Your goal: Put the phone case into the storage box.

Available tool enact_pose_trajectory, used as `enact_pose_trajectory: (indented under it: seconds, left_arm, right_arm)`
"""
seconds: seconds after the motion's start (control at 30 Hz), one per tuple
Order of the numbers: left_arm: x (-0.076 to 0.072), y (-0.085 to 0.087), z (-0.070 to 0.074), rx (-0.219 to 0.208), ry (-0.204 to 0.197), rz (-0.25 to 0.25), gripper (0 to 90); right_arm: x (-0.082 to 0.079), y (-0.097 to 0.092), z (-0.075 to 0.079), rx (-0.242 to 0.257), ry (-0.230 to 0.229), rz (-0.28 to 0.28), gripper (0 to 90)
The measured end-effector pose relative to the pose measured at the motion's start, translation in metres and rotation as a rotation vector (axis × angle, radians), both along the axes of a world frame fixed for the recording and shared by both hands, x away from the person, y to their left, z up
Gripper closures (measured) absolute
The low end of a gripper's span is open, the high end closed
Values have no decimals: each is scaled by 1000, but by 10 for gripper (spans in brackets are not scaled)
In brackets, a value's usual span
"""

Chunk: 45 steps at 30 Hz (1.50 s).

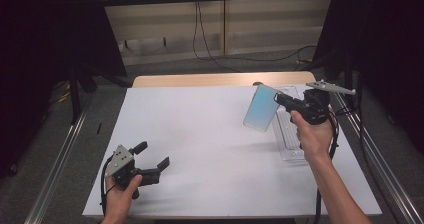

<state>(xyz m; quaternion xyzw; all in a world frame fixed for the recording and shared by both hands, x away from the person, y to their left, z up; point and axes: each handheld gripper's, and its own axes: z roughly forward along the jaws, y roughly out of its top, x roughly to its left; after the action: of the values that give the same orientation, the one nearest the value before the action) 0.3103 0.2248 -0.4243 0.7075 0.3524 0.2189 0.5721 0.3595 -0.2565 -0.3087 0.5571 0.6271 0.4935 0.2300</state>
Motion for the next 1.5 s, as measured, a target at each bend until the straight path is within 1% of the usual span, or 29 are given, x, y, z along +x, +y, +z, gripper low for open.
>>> enact_pose_trajectory:
  seconds: [0.03,0.1,0.2,0.27,0.33,0.37,0.4,0.47,0.53,0.6,0.7,0.83,1.0,1.23,1.3,1.5]
  left_arm:
    - [1,1,-1,-11,5,9,29]
    - [0,3,-1,-12,-8,44,41]
    - [0,7,-1,-25,-7,52,41]
    - [0,9,-2,-20,-7,75,42]
    - [0,9,-4,-26,5,79,42]
    - [0,9,-4,-22,6,81,42]
    - [0,8,-4,-12,5,80,42]
    - [-1,7,-4,-14,8,72,42]
    - [0,8,-3,-5,3,64,42]
    - [-1,8,-2,-23,-5,76,42]
    - [-1,10,-2,-19,-4,83,42]
    - [0,9,-3,-15,-1,80,41]
    - [1,9,-3,-7,1,75,42]
    - [1,9,-4,-10,3,78,42]
    - [1,9,-4,-8,4,80,42]
    - [2,9,-4,-6,7,77,41]
  right_arm:
    - [0,-1,1,1,-1,0,834]
    - [2,-3,3,-8,-8,-7,834]
    - [4,-7,6,-12,-13,-19,834]
    - [6,-10,7,-16,-17,-29,834]
    - [8,-13,8,-17,-21,-32,835]
    - [8,-15,8,-17,-21,-36,835]
    - [9,-16,8,-16,-22,-40,835]
    - [11,-18,9,-15,-24,-44,834]
    - [12,-20,10,-26,-26,-48,835]
    - [13,-22,11,-33,-27,-49,835]
    - [16,-28,13,-43,-30,-63,836]
    - [21,-34,14,-52,-41,-78,840]
    - [27,-41,13,-58,-42,-96,846]
    - [37,-50,11,-73,-40,-123,847]
    - [40,-53,11,-84,-43,-133,848]
    - [50,-61,7,-96,-57,-165,848]
